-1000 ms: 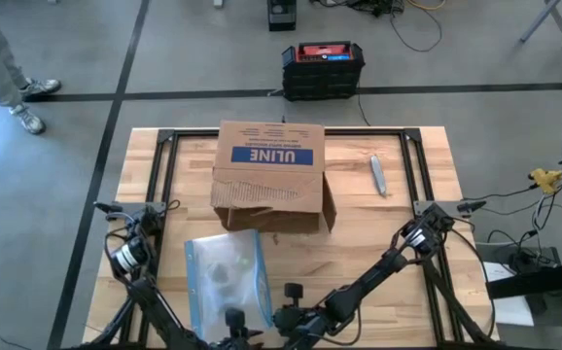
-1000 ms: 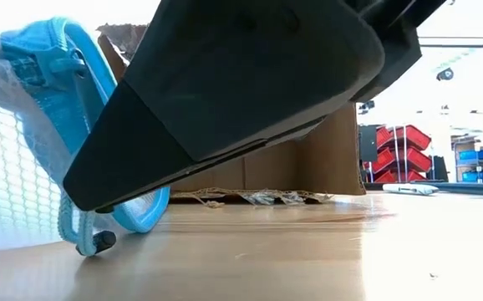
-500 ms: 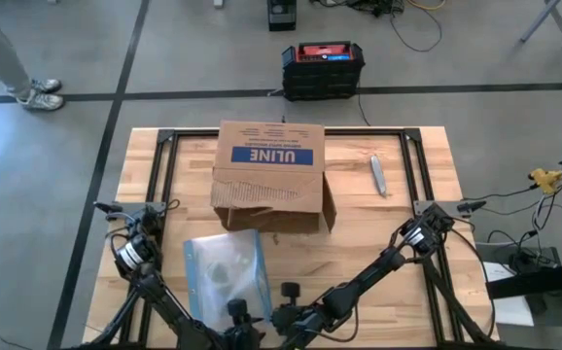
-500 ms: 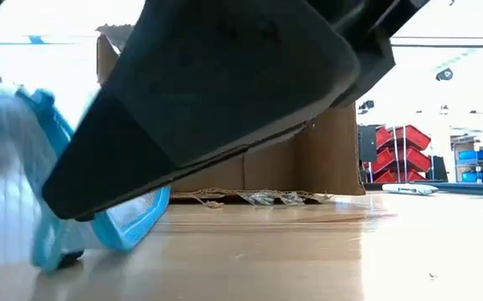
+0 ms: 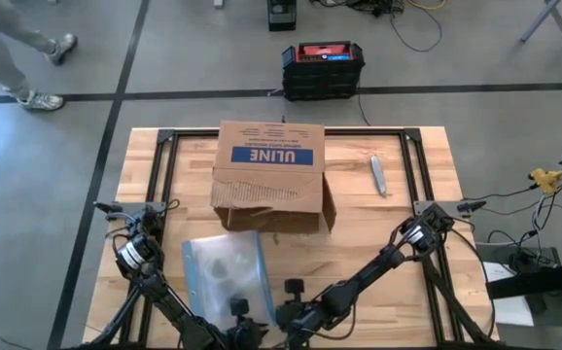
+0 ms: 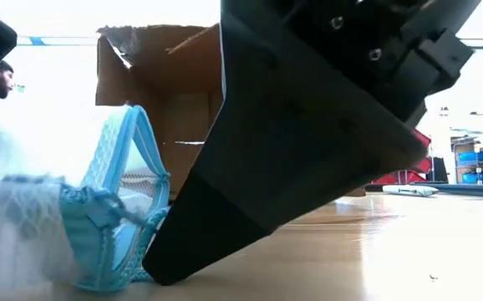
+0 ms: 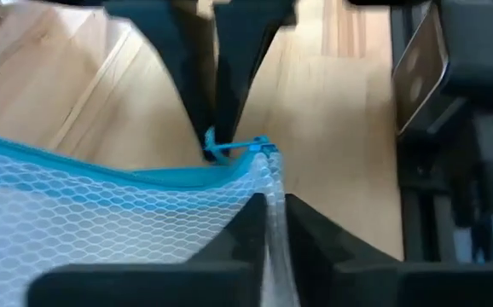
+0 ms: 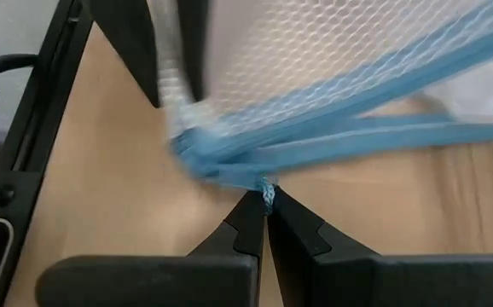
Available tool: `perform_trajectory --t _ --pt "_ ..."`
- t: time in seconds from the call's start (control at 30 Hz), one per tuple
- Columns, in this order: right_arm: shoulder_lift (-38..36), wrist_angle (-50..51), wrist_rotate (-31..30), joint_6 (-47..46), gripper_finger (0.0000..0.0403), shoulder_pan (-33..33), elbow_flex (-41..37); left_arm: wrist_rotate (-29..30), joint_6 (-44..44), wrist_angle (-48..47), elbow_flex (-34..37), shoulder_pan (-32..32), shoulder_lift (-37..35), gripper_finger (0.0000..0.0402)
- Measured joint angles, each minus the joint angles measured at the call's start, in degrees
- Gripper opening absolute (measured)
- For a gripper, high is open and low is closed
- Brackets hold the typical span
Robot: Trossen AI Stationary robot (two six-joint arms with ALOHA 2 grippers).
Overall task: Pack items into zip bag
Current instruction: Close the blue zip bag
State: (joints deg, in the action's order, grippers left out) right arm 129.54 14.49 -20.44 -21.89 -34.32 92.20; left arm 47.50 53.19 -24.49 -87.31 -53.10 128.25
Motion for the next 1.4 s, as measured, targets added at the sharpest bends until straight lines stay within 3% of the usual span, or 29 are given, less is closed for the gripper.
perform_trajectory --t 0.7,0.83,1.03,1.4 --pt "-0.42 8.78 0.69 6.21 0.0 7.68 0.35 5.26 -0.66 0.1 0.13 -2.65 0.0 0.0" --pt "-0.92 10.56 0.85 5.35 0.0 7.73 0.33 5.93 3.9 -4.94 0.13 -3.44 0.0 0.0" --pt "-2.03 7.53 8.0 4.5 0.0 6.58 -0.11 10.47 13.39 -18.43 0.09 -4.11 0.0 0.0" --pt "-1.16 2.74 12.49 3.76 0.0 5.52 -0.11 17.73 12.7 -23.36 0.07 -4.15 -2.95 0.0"
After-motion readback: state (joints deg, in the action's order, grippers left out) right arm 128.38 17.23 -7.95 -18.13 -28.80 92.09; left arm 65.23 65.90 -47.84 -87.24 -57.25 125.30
